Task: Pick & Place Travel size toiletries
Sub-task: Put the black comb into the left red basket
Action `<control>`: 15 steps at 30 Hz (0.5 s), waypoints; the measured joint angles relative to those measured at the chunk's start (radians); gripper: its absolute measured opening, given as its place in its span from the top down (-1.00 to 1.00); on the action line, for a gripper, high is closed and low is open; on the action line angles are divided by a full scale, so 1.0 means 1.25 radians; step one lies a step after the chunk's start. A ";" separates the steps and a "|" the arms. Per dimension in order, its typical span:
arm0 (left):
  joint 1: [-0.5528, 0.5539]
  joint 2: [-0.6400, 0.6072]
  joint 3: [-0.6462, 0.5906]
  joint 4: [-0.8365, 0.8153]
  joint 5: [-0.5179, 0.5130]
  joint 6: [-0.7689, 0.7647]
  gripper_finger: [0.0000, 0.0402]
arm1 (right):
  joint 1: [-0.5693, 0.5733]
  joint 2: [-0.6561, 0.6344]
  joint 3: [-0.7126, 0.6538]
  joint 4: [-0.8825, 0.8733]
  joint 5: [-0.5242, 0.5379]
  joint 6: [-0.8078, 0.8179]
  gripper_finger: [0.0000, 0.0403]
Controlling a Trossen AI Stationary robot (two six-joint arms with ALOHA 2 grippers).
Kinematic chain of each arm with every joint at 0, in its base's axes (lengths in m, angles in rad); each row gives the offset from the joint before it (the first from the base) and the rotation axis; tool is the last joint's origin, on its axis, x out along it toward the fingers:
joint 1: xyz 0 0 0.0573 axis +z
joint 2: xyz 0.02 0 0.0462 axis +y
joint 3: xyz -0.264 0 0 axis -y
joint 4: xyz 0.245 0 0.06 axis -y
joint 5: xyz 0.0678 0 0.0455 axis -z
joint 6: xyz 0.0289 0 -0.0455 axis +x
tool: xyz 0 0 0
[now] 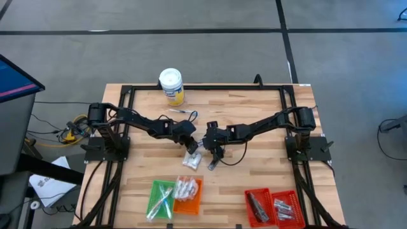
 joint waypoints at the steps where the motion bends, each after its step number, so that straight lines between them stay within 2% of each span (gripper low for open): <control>1: -0.002 0.000 -0.001 0.009 -0.002 0.000 0.99 | 0.000 0.000 0.000 0.000 0.000 0.000 -0.27; 15: -0.003 -0.010 -0.001 0.008 -0.022 0.000 1.00 | 0.000 0.000 0.000 -0.002 0.000 0.000 -0.27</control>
